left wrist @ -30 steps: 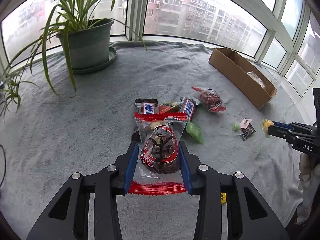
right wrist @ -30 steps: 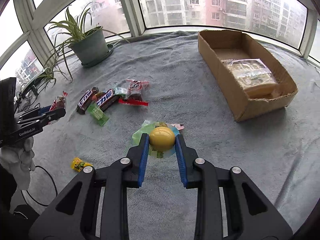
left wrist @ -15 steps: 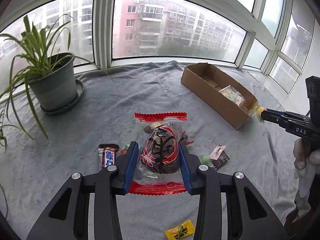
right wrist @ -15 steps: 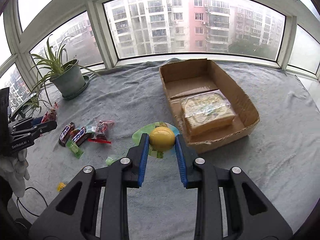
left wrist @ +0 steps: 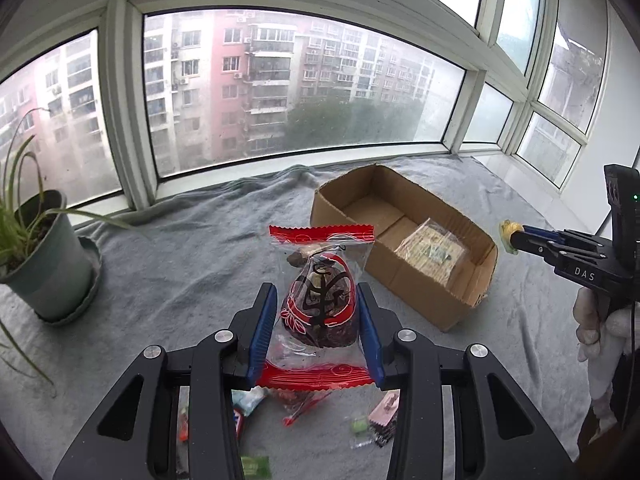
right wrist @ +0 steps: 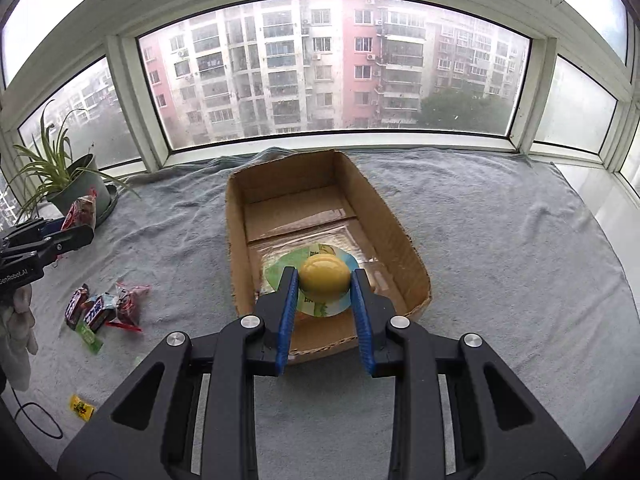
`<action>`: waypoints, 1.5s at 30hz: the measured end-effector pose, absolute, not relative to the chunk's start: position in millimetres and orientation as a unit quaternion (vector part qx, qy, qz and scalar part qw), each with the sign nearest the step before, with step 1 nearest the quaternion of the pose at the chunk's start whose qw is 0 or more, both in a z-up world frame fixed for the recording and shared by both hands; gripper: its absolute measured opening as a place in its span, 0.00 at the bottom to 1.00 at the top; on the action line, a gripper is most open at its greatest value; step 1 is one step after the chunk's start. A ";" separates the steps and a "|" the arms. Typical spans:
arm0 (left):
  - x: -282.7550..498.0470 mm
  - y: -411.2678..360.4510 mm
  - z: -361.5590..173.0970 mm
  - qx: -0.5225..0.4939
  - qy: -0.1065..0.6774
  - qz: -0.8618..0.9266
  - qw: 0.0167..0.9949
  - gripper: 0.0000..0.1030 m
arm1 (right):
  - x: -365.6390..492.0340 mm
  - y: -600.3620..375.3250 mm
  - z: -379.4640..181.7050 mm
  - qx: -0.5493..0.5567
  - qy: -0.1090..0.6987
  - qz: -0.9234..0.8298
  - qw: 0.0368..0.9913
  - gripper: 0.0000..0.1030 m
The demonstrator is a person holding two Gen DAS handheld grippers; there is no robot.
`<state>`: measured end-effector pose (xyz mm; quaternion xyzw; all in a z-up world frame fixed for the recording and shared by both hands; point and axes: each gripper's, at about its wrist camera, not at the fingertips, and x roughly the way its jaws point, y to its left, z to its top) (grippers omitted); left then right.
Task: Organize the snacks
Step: 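Carry the yellow ball into the box with the right gripper while the left carries the red bag there, then open the left gripper over the box while the right gripper withdraws from it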
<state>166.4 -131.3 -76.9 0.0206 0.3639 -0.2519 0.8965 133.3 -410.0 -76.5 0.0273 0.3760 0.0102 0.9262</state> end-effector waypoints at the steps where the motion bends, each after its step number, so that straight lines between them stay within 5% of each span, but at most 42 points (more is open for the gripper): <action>1: 169.8 -137.3 -76.1 0.023 0.362 -0.256 0.896 0.37 | 136.4 -413.8 -77.6 0.027 0.377 0.007 0.926 0.27; 34: 248.3 -265.3 -108.9 0.050 0.405 -0.310 0.859 0.38 | 191.3 -454.4 -125.2 0.037 0.424 -0.028 0.904 0.28; 36: 248.5 -264.8 -108.7 0.052 0.406 -0.305 0.860 0.44 | 190.4 -454.0 -124.7 0.036 0.422 -0.030 0.905 0.29; 38: 248.1 -263.3 -106.6 0.046 0.403 -0.303 0.862 0.58 | 189.5 -453.2 -123.1 0.034 0.420 -0.033 0.906 0.40; 45: 243.7 -256.0 -96.9 0.041 0.395 -0.302 0.867 0.58 | 182.7 -446.1 -112.2 0.029 0.409 -0.028 0.911 0.43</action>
